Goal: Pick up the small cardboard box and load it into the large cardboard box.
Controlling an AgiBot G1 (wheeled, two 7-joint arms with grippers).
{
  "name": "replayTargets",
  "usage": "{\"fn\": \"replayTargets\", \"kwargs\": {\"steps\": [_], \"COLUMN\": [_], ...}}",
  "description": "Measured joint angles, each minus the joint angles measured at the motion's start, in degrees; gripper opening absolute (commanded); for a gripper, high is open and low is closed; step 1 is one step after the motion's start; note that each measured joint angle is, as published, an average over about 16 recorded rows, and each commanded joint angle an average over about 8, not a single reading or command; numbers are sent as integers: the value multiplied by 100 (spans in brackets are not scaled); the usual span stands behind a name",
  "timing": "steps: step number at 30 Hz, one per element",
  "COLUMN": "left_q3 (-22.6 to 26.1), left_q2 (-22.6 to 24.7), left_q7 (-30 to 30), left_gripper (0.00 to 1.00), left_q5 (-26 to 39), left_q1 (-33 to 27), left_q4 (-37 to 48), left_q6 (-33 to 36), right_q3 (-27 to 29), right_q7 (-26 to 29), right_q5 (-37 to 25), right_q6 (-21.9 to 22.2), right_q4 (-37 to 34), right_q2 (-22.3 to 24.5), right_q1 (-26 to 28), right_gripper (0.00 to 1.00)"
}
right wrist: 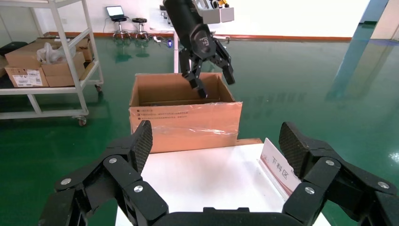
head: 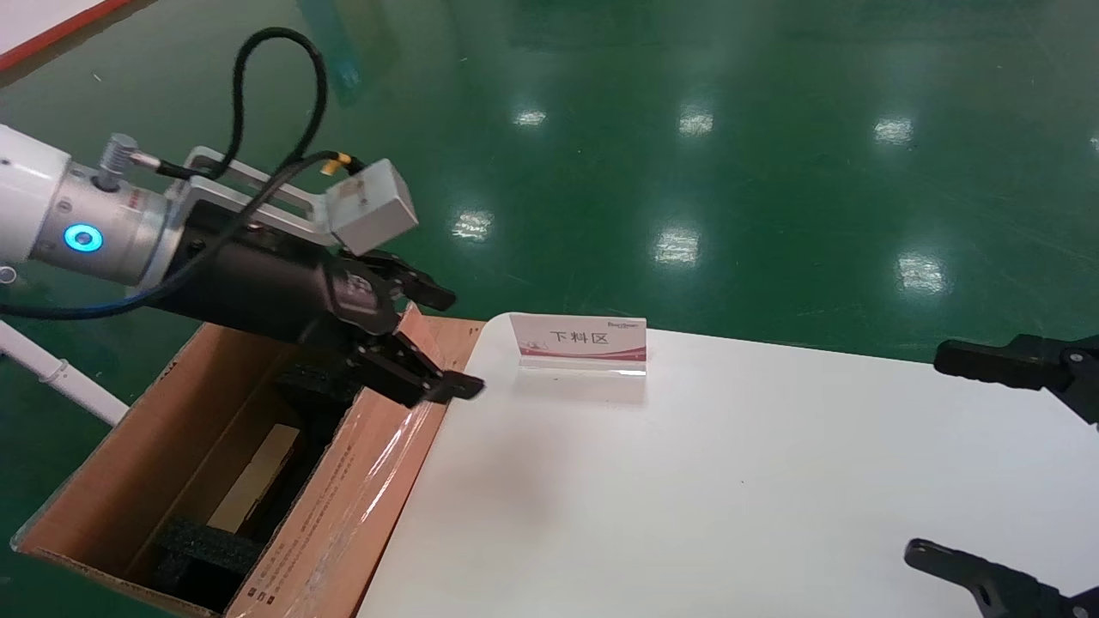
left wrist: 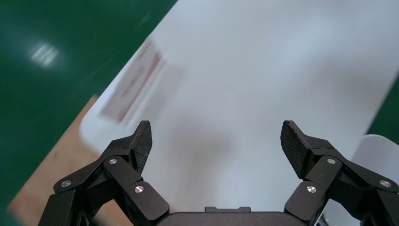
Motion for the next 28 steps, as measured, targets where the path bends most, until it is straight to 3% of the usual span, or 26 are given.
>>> {"fn": "replayTargets", "kwargs": {"steps": [21, 28], "left_q3": [-4024, -4694], "left_q2": [473, 551], "left_q7": [1470, 1714], "left_gripper": [100, 100], "left_q5": [-714, -833], "left_q1": [3396, 3961], "left_q4": [101, 118], "left_q6": [798, 931], "right_q3": [-6, -6], "right_q7": [-3, -3], "right_q5": [4, 4], "right_q6": [2, 3], "right_q4": [0, 0], "right_q2": [2, 3], "right_q1": [1, 2], "right_gripper": [100, 100]}}
